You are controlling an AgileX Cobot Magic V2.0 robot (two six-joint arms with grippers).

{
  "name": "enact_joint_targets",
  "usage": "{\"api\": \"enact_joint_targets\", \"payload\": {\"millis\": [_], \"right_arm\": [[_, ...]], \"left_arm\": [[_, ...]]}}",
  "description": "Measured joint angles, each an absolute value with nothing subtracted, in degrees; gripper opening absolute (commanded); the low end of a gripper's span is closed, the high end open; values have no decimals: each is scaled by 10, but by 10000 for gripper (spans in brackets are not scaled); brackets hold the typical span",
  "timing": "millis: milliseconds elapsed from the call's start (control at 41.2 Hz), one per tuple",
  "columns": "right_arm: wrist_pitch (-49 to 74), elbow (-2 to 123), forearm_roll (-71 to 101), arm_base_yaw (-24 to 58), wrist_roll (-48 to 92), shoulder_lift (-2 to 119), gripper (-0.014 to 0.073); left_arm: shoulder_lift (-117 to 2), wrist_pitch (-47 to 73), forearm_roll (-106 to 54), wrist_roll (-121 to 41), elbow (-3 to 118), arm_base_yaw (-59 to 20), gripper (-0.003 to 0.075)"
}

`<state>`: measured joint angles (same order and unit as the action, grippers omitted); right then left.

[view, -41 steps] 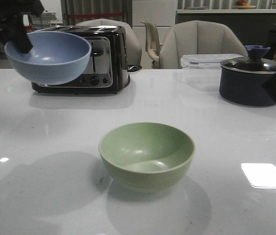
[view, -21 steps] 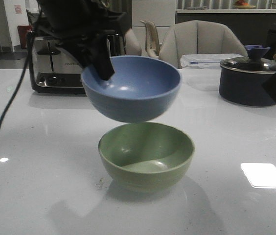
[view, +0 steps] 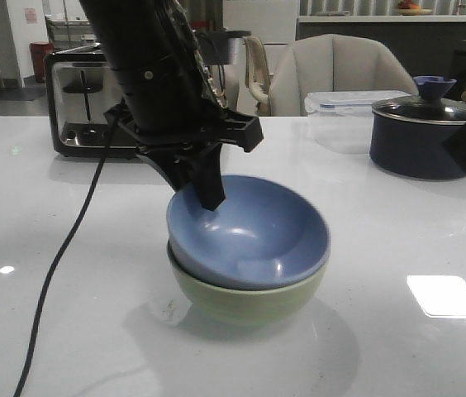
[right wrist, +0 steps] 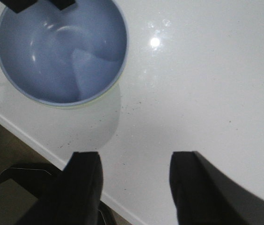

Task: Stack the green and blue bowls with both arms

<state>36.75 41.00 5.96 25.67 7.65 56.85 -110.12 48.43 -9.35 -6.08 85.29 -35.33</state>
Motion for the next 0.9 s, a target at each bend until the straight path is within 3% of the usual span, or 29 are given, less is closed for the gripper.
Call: {"api": "enact_joint_targets", "payload": {"millis": [73, 146, 558, 898], "right_arm": [[367, 410, 60, 257, 76, 568, 451], [367, 410, 60, 257, 76, 568, 451], [367, 410, 60, 257, 76, 568, 451], [367, 410, 60, 257, 76, 568, 451]], "left_arm": [[-1101, 484, -95, -61, 853, -353, 503], [-1101, 484, -95, -61, 853, -353, 550], [-949, 542, -89, -61, 847, -353, 517], [-725, 557, -71, -61, 705, -353, 412]]}}
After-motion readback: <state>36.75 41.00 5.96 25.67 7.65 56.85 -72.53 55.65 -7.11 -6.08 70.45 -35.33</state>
